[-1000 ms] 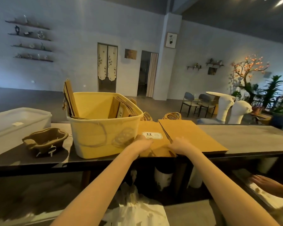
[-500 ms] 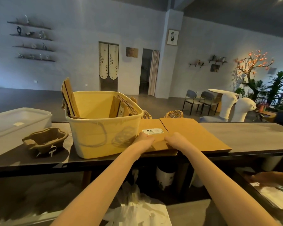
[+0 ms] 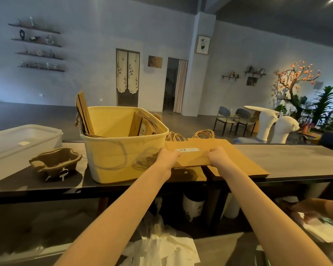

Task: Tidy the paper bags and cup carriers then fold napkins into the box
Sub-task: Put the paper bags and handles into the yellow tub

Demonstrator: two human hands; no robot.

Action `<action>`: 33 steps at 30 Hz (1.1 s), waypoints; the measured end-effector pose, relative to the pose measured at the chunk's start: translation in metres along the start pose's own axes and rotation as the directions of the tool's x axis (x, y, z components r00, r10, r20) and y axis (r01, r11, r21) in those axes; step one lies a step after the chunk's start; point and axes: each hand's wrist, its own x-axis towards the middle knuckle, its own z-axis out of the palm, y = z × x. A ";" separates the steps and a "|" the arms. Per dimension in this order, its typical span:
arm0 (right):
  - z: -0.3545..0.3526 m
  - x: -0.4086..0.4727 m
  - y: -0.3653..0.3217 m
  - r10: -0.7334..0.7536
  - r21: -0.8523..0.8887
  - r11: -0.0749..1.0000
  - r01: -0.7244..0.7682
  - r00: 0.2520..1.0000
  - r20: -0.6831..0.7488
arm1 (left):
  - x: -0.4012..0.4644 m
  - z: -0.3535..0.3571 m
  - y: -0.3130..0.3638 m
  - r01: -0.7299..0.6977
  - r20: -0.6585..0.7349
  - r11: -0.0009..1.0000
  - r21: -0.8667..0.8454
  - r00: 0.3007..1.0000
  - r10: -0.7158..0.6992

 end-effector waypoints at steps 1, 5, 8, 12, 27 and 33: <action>-0.002 -0.003 -0.001 -0.001 0.002 1.000 0.001 1.000 -0.016 | 0.000 0.001 0.004 0.023 -0.010 0.998 -0.055 1.000 -0.023; -0.010 -0.017 0.003 -0.054 -0.051 0.997 0.051 0.997 -0.052 | -0.014 0.004 0.021 0.120 0.043 0.982 -0.148 0.992 -0.115; -0.021 -0.030 0.003 -0.080 -0.076 0.994 0.078 0.996 -0.028 | -0.024 0.006 0.030 0.048 0.055 0.998 -0.049 0.997 -0.045; -0.040 -0.044 -0.005 -0.103 -0.054 0.994 0.098 0.990 -0.094 | -0.041 0.011 0.053 -0.189 0.127 0.966 0.174 0.977 0.168; -0.064 -0.088 -0.087 -0.826 -0.542 0.558 0.628 0.487 -0.286 | -0.091 -0.037 0.134 -0.659 0.310 0.305 0.687 0.646 0.697; -0.067 -0.083 -0.102 -0.907 -0.733 0.358 0.578 0.403 -0.126 | -0.092 -0.068 0.150 -0.583 0.271 0.119 0.803 0.537 0.798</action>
